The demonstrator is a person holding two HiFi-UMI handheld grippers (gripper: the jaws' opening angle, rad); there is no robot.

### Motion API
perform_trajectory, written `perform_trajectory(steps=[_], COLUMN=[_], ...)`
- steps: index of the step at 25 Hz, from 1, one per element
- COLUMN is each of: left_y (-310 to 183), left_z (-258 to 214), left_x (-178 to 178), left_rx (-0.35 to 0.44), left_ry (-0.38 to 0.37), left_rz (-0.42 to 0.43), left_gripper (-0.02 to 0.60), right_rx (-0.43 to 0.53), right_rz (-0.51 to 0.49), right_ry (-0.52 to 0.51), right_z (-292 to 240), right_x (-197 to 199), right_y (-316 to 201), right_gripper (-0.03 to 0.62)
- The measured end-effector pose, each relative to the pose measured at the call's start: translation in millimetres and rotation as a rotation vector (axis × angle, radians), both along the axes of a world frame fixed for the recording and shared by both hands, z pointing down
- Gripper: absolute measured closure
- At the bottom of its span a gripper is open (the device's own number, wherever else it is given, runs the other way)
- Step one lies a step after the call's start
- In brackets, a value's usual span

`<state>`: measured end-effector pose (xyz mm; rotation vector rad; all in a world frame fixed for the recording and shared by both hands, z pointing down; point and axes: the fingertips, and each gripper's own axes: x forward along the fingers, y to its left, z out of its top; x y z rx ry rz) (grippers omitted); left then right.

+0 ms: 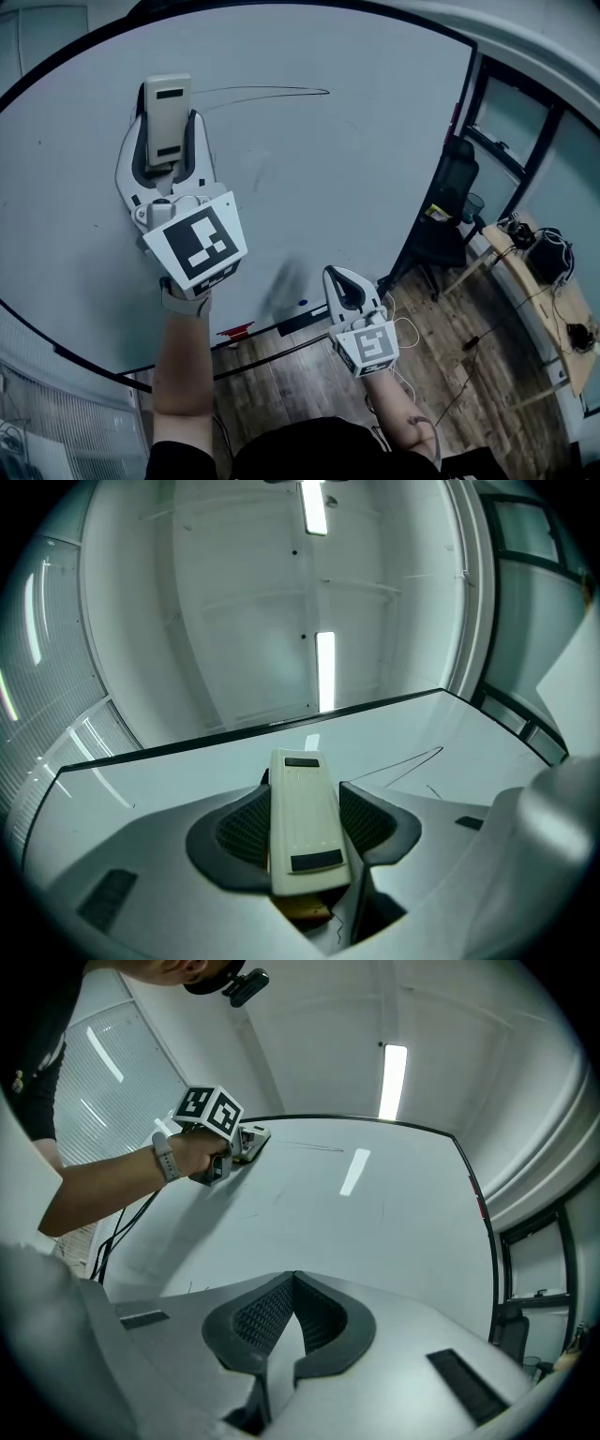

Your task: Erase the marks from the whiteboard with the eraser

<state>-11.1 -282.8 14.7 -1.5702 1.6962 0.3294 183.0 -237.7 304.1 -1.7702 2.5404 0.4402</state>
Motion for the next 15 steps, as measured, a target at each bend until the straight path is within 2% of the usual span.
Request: perform_trajectory(steps=[9, 15], left_y=[-14.4, -21.3], left_z=[-9.2, -6.0], left_x=[38.0, 72.8], left_rx=[0.029, 0.034], left_ry=[0.033, 0.008], left_rz=[0.057, 0.099], left_gripper=[0.341, 0.341], right_rx=[0.004, 0.013], right_rz=[0.017, 0.035], right_ry=[-0.005, 0.003], right_z=[-6.4, -6.6], right_x=[37.1, 60.7], right_y=[-18.1, -20.9], right_gripper=[0.568, 0.568])
